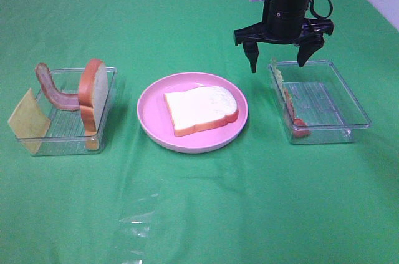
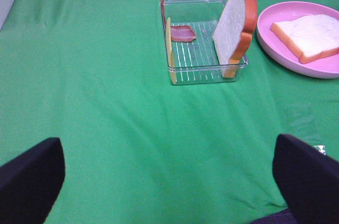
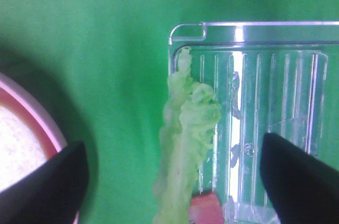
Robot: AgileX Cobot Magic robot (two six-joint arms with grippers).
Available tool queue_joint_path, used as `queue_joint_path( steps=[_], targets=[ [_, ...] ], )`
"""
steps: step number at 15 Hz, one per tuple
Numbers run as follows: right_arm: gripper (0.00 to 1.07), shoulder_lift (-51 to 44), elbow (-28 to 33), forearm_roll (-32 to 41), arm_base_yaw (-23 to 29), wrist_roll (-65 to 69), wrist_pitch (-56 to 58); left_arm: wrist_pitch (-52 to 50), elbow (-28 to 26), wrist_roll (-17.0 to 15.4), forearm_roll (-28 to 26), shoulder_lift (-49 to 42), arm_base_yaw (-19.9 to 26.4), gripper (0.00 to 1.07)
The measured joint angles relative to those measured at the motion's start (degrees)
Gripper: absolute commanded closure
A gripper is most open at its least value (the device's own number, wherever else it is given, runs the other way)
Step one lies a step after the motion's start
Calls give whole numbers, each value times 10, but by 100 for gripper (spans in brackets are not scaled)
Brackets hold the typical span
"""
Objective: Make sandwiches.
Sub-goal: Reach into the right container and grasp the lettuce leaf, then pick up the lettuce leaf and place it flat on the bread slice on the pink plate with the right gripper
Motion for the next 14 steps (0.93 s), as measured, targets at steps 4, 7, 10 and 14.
queue_joint_path(
  steps=[4, 7, 10, 14],
  targets=[
    [107, 0, 0, 6, 0, -7, 2, 0, 0, 0, 0, 0, 0, 7],
    [107, 0, 0, 6, 0, -19, 2, 0, 0, 0, 0, 0, 0, 7],
    [107, 0, 0, 6, 0, -38, 3, 0, 0, 0, 0, 0, 0, 7],
    [107, -5, 0, -16, 0, -60, 21, 0, 0, 0, 0, 0, 0, 7]
  ],
)
